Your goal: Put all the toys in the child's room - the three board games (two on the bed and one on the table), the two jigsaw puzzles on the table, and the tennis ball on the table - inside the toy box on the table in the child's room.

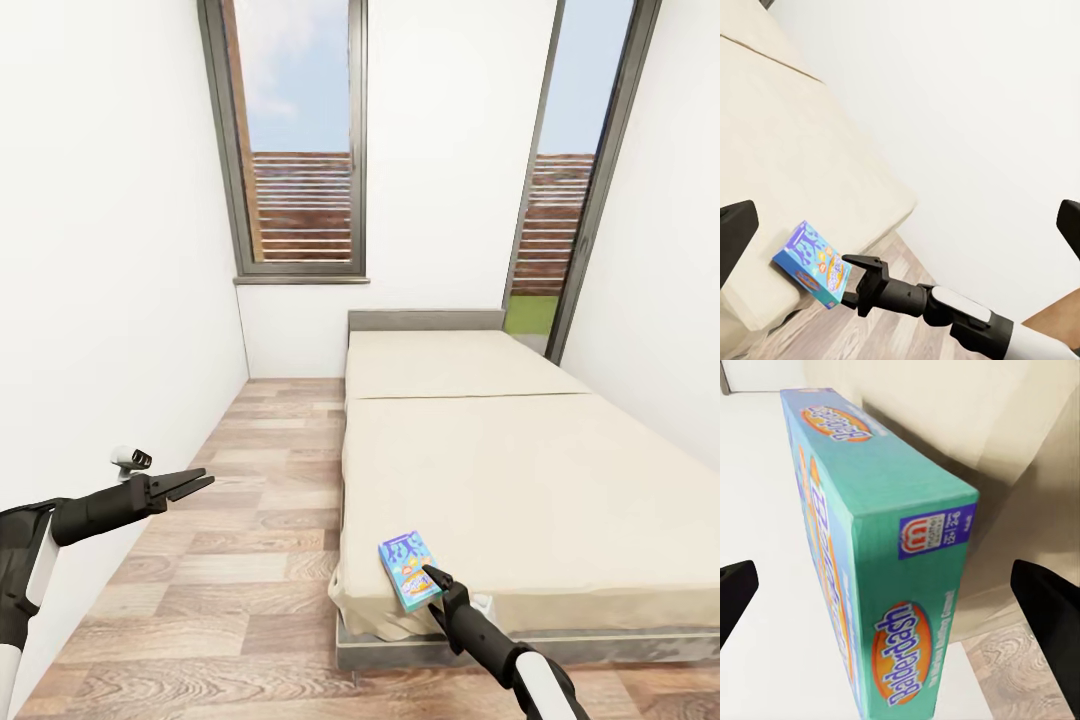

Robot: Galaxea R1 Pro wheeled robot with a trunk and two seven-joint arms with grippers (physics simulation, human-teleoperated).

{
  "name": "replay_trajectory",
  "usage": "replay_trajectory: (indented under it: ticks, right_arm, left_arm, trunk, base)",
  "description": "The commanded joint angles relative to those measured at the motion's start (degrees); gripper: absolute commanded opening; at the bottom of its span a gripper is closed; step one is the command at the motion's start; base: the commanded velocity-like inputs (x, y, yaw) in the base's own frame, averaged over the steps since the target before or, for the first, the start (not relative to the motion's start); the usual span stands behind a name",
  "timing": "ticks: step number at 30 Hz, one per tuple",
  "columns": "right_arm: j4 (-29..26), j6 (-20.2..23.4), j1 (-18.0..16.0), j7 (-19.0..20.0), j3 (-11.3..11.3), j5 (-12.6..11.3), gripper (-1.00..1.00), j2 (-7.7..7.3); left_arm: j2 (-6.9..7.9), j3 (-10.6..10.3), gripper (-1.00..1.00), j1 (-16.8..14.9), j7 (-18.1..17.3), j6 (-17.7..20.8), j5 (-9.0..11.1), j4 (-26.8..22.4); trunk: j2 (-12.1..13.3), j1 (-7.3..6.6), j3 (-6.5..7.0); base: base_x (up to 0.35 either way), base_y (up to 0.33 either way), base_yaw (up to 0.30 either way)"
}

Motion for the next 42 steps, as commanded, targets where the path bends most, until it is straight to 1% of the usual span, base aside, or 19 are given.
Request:
replay_trajectory:
  ticks: [1,20,21,42]
  right_arm:
    - [0.02,0.3,-1.71,0.13,-0.26,-0.69,1.0,0.13]
    - [0.03,0.29,-1.7,0.09,-0.26,-0.69,1.0,0.14]
    - [0.03,0.31,-1.69,0.09,-0.26,-0.69,-1.0,0.14]
    - [0.03,0.39,-1.7,0.09,-0.26,-0.69,-1.0,0.14]
  left_arm:
    - [-0.01,-0.03,1.0,-0.06,-0.25,0.6,-0.06,0.03]
    - [-0.01,-0.06,1.0,-0.06,-0.25,0.61,-0.06,0.03]
    - [-0.01,-0.06,1.0,-0.06,-0.25,0.61,-0.06,0.03]
    - [-0.01,-0.05,1.0,-0.06,-0.25,0.62,-0.06,0.03]
  trunk:
    - [-0.02,0.0,-0.05]
    - [-0.02,0.0,-0.05]
    - [-0.02,0.0,-0.05]
    - [-0.02,0.0,-0.05]
  base:
    - [0.012,0.0,0.0]
    - [0.002,0.0,0.0]
    - [0.0,0.0,0.0]
    - [-0.002,0.0,0.0]
